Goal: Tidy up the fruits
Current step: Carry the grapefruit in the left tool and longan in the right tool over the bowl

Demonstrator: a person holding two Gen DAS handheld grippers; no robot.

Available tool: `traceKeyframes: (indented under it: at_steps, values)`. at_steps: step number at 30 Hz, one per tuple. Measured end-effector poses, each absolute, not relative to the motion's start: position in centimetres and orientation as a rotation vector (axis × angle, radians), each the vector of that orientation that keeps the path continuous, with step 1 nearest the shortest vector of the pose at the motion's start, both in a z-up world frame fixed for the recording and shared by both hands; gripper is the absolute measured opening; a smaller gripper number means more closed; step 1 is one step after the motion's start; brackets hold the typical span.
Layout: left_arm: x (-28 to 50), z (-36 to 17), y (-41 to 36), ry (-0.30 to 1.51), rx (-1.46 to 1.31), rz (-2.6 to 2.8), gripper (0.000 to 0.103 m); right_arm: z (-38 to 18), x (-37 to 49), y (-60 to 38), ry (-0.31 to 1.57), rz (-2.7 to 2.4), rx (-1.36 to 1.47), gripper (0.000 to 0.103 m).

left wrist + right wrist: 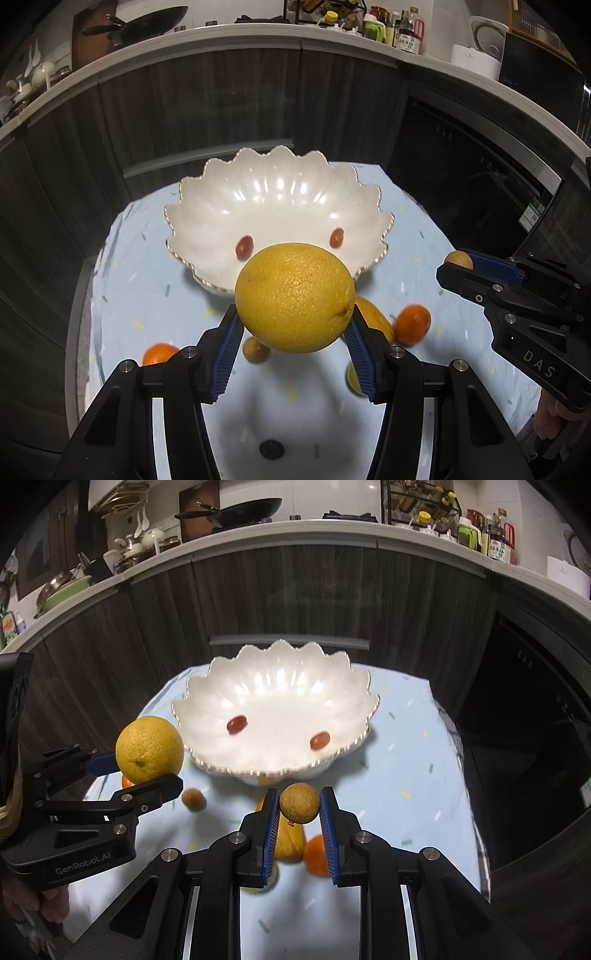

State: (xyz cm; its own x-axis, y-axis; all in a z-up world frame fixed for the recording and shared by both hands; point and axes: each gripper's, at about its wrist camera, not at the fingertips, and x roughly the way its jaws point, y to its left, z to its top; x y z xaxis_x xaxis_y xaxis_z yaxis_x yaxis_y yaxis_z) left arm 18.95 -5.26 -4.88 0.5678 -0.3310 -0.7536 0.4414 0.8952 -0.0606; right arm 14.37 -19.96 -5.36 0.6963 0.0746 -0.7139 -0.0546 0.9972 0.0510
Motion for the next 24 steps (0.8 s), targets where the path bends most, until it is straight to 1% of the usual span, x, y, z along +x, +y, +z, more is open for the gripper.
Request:
traceKeyframes:
  at_steps: [15, 24]
  values:
    - [22.9, -3.3, -5.3, 0.813, 0.125, -0.422, 0.054, -4.0, 18.5, -20.3, 0.750, 0.074, 0.017, 0.023]
    - [24.9, -3.2, -5.6, 0.809, 0.126, -0.406, 0.054, -4.2, 21.0, -20.9, 0.749, 0.072, 0.027, 0.023]
